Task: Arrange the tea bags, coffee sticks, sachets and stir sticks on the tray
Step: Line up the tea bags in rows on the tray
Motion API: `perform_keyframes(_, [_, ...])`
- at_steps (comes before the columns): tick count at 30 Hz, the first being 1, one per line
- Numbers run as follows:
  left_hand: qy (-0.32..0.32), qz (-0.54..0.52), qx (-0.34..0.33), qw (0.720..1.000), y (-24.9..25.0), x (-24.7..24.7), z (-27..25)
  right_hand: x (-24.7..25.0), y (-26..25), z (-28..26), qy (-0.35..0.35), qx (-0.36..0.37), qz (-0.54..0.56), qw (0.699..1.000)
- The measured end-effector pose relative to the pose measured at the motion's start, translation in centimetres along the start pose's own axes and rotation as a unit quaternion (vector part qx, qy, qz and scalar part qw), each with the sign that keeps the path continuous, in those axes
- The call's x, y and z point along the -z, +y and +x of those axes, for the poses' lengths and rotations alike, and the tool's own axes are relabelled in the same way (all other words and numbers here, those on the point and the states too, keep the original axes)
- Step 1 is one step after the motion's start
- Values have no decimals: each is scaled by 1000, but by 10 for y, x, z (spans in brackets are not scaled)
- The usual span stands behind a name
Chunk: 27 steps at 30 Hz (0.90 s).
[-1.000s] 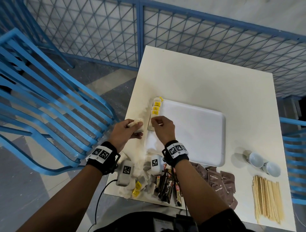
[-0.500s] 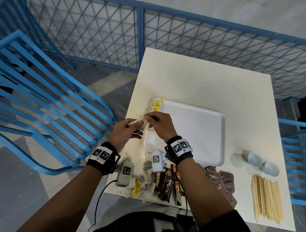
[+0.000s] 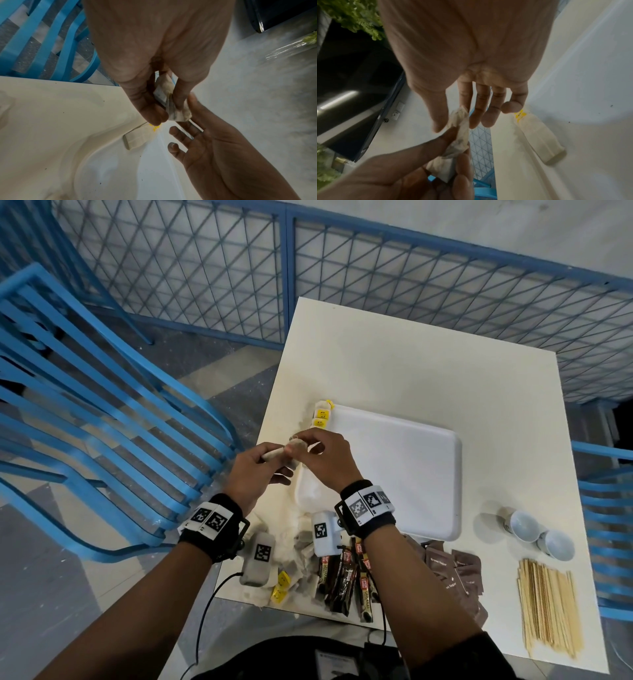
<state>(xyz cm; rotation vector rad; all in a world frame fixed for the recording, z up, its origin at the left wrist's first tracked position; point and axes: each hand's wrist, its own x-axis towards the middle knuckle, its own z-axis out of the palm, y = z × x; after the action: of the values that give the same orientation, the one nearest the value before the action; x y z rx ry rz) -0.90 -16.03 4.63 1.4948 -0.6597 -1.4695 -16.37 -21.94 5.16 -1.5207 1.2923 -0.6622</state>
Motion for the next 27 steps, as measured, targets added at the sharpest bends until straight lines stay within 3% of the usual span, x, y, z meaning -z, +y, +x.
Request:
perform_keyframes(13, [-11, -19, 7, 1000, -1, -4, 1, 2, 2, 4, 43, -64, 77, 994])
perform_keyframes(27, [-19, -29, 7, 999, -1, -3, 1, 10, 4, -2, 11, -110, 160, 981])
